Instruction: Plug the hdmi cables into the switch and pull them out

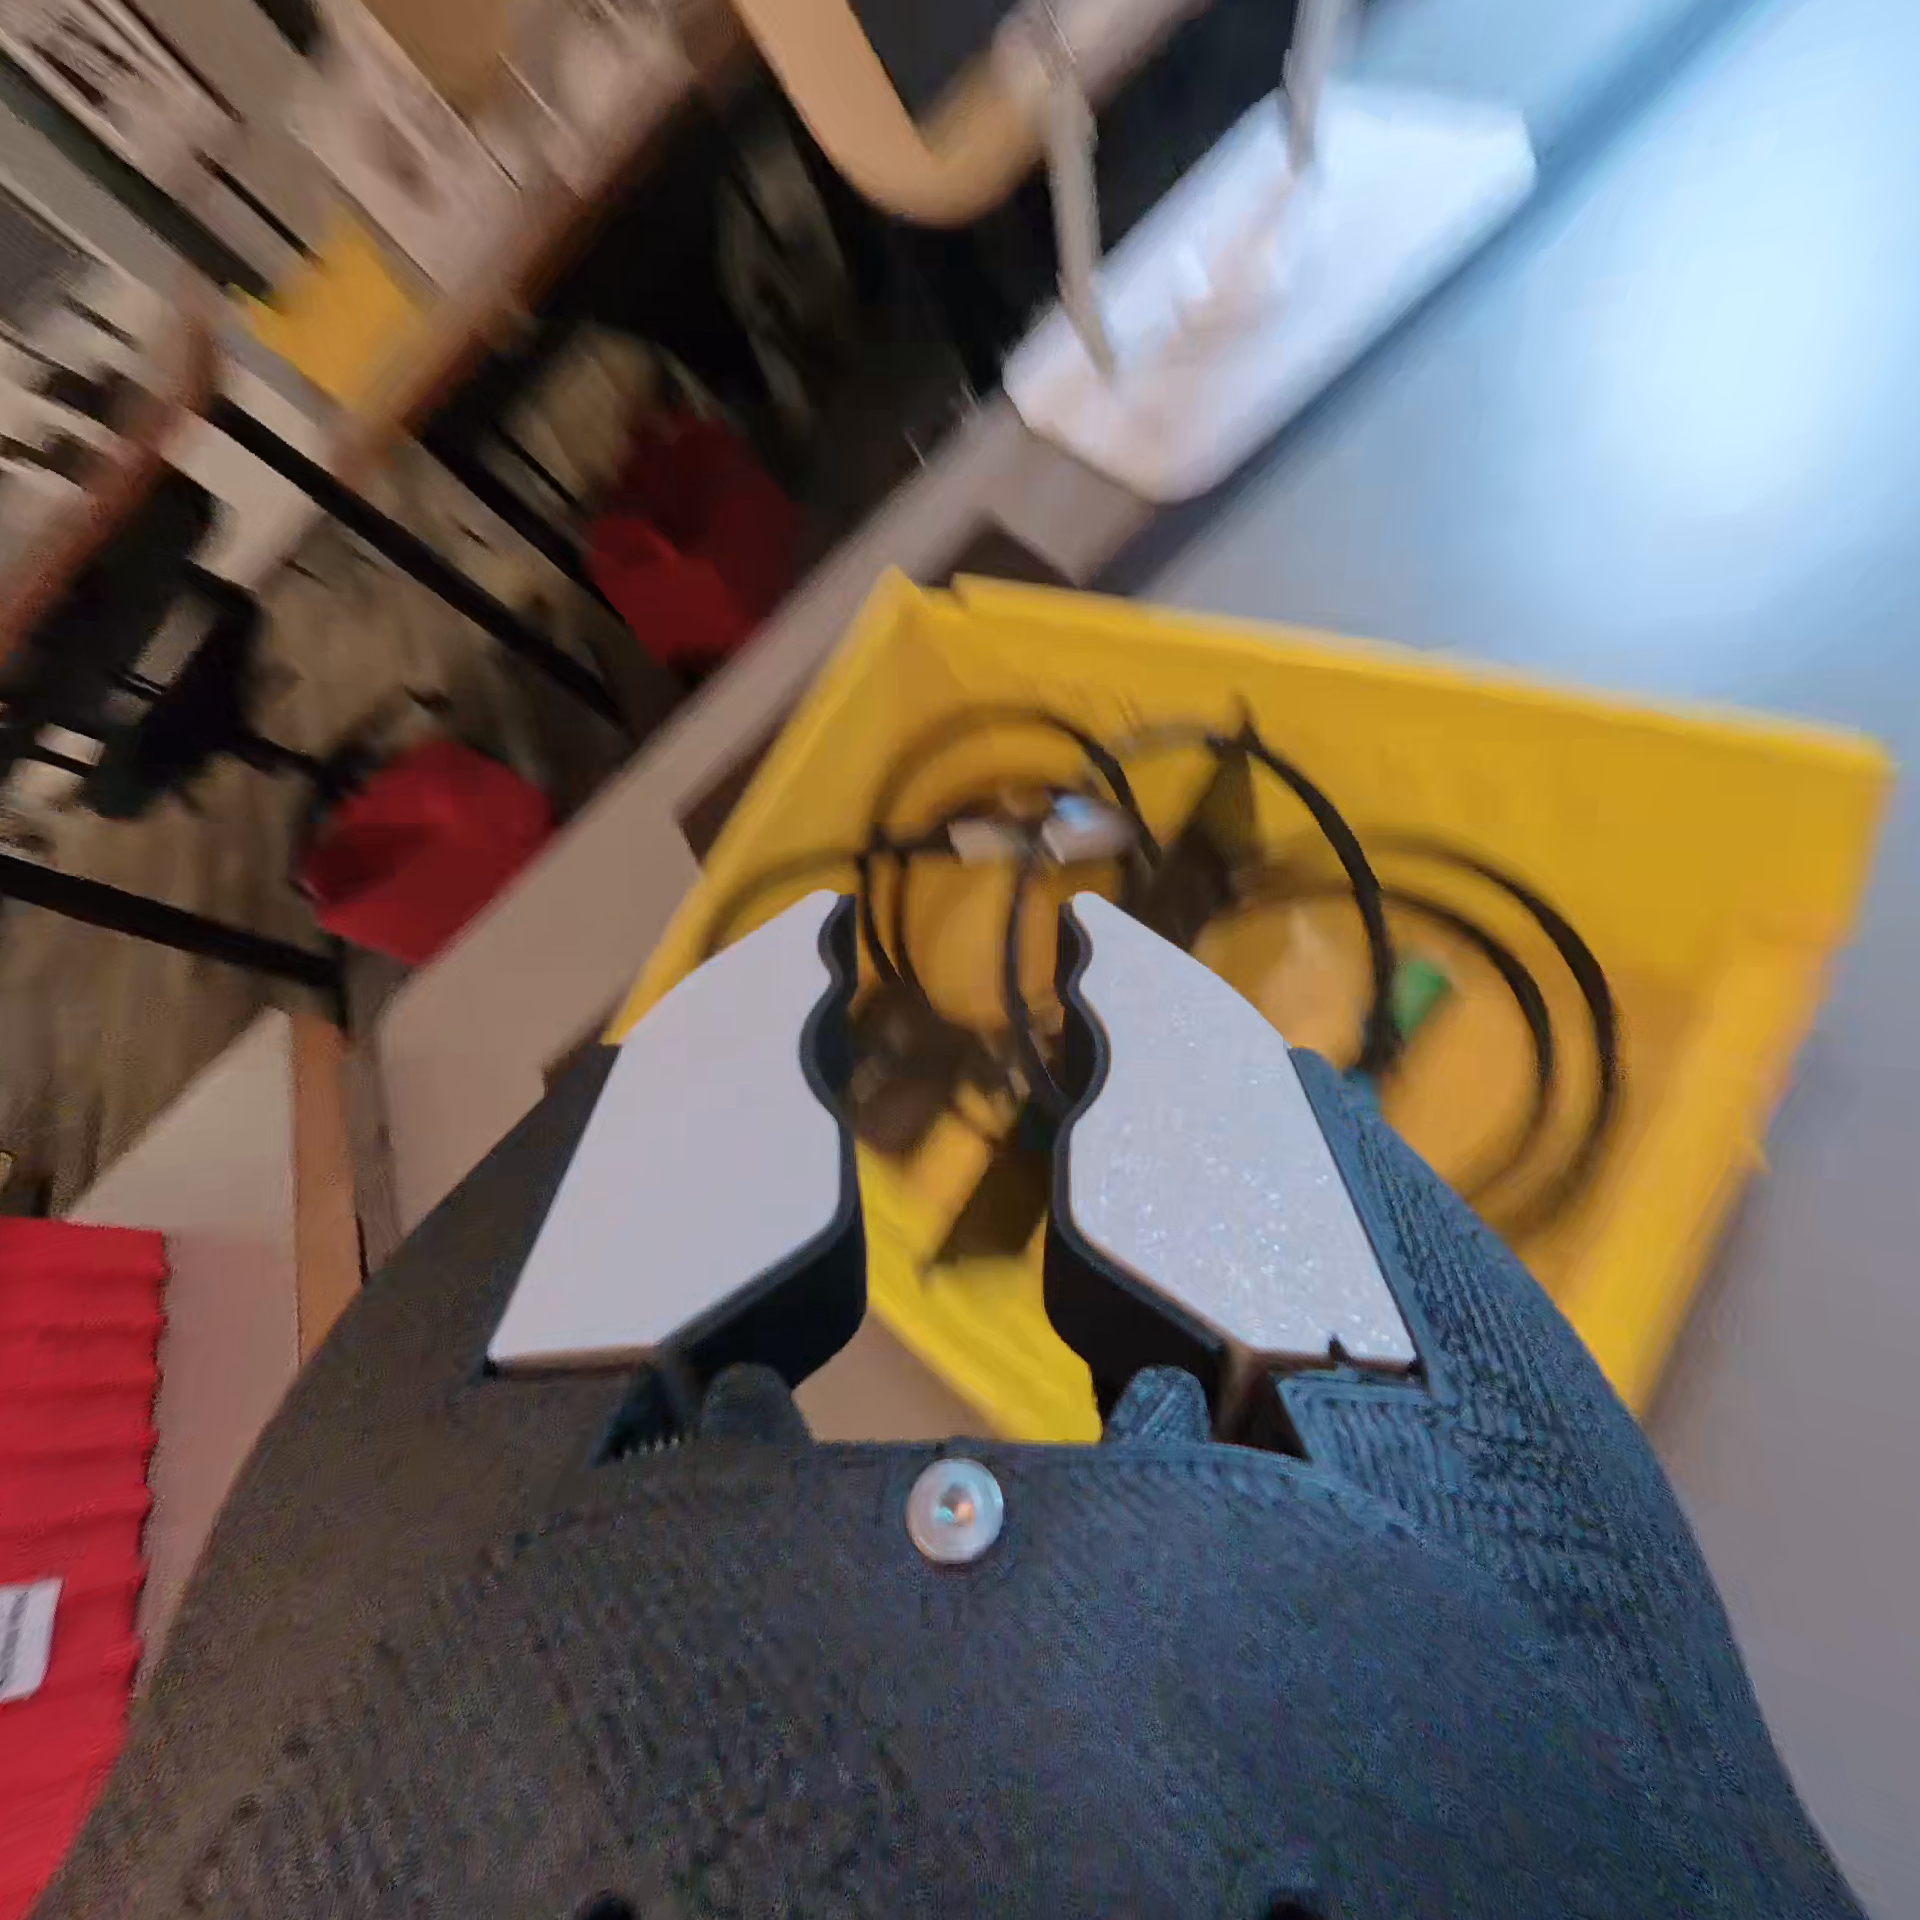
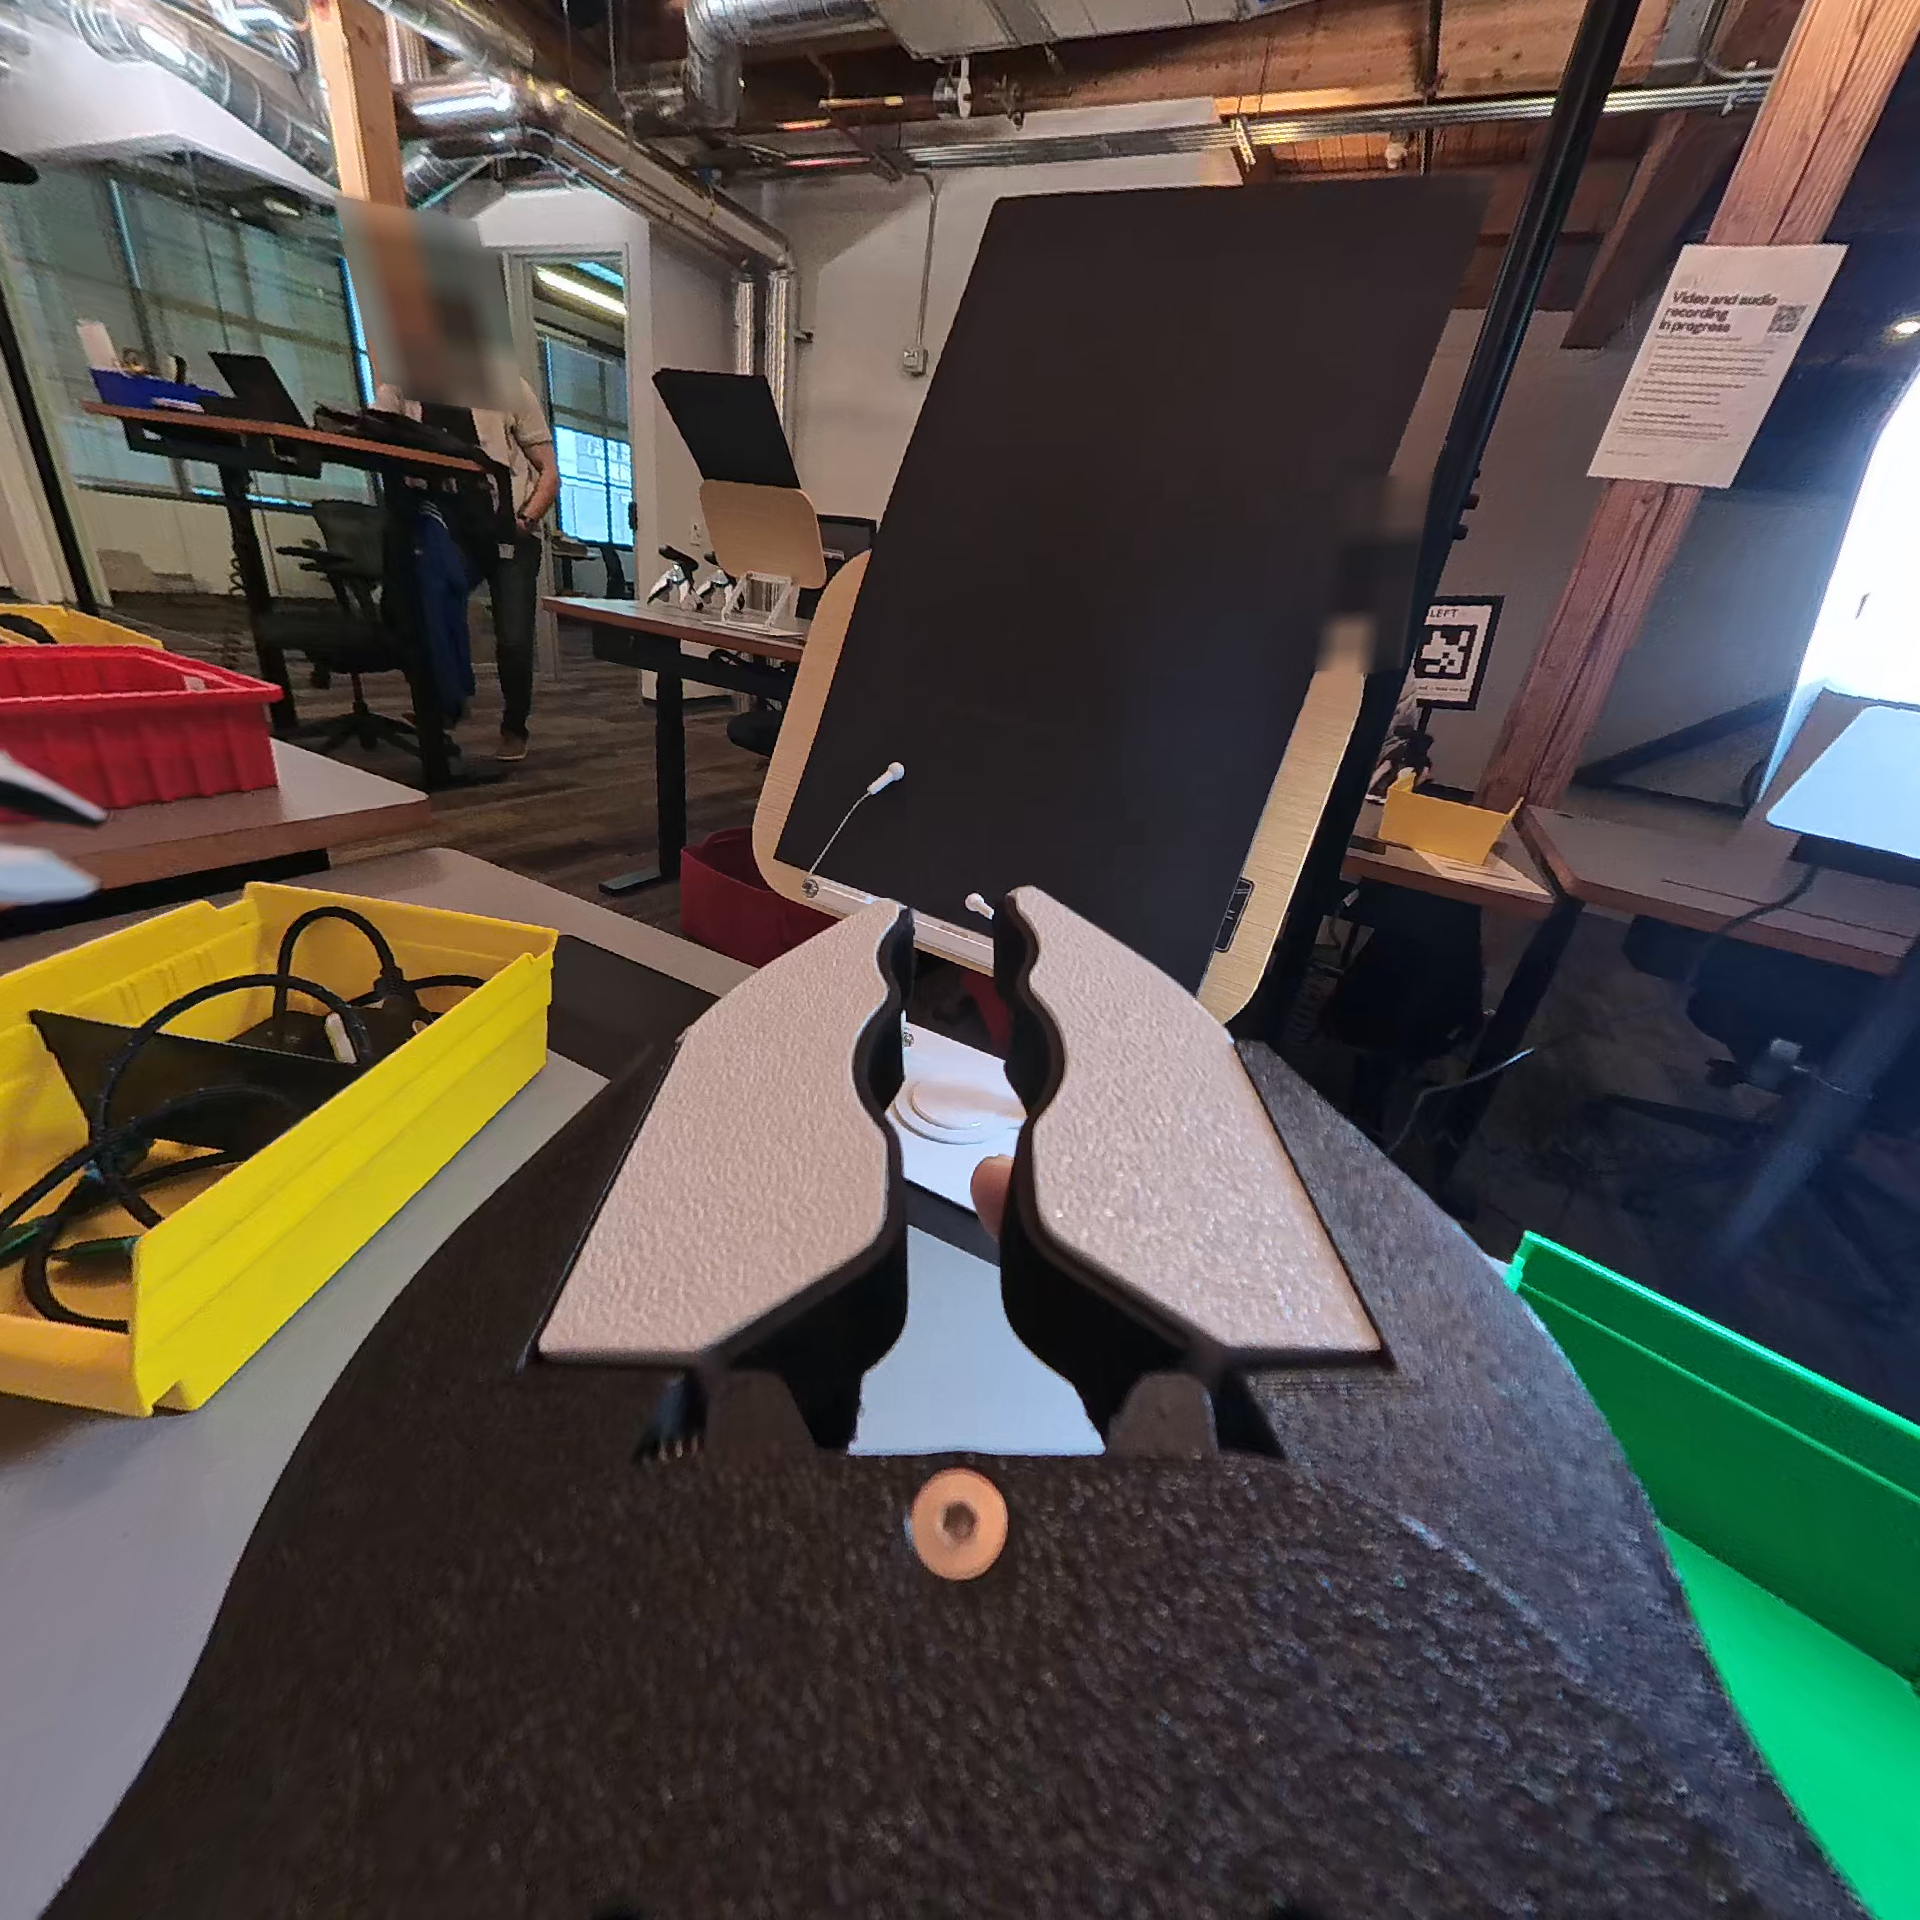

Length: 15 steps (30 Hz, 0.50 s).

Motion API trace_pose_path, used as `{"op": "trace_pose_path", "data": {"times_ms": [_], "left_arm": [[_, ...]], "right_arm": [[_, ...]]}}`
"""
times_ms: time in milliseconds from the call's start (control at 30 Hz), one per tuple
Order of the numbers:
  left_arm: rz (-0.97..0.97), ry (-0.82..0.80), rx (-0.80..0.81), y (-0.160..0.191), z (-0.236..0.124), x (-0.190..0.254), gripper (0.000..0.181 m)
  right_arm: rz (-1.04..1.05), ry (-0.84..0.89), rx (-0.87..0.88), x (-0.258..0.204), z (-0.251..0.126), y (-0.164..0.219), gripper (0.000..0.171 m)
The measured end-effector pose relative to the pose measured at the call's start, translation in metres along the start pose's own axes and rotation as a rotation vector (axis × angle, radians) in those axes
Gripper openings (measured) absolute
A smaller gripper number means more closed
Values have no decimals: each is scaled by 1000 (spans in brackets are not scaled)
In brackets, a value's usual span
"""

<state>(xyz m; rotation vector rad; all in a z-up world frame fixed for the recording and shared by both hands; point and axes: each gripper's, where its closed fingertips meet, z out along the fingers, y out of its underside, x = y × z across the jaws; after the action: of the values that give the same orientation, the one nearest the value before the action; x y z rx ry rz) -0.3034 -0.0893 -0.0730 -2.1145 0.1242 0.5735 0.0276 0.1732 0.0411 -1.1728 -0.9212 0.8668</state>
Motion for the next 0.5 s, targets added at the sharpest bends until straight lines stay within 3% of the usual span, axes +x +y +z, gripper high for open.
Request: {"op": "trace_pose_path", "data": {"times_ms": [100,200,300,500], "left_arm": [[-184,-147,194,-19,23,-32,32],[-257,-263,142,-5,43,-51,34],[-413,-336,154,4,58,-68,55],[-612,-179,33,34,107,-53,68]], "right_arm": [[-14,-4,17,0,-2,-4,15],[-12,-3,29,2,-2,-7,14],[-3,-13,24,1,0,-5,14],[9,-34,19,-4,5,-5,12]]}}
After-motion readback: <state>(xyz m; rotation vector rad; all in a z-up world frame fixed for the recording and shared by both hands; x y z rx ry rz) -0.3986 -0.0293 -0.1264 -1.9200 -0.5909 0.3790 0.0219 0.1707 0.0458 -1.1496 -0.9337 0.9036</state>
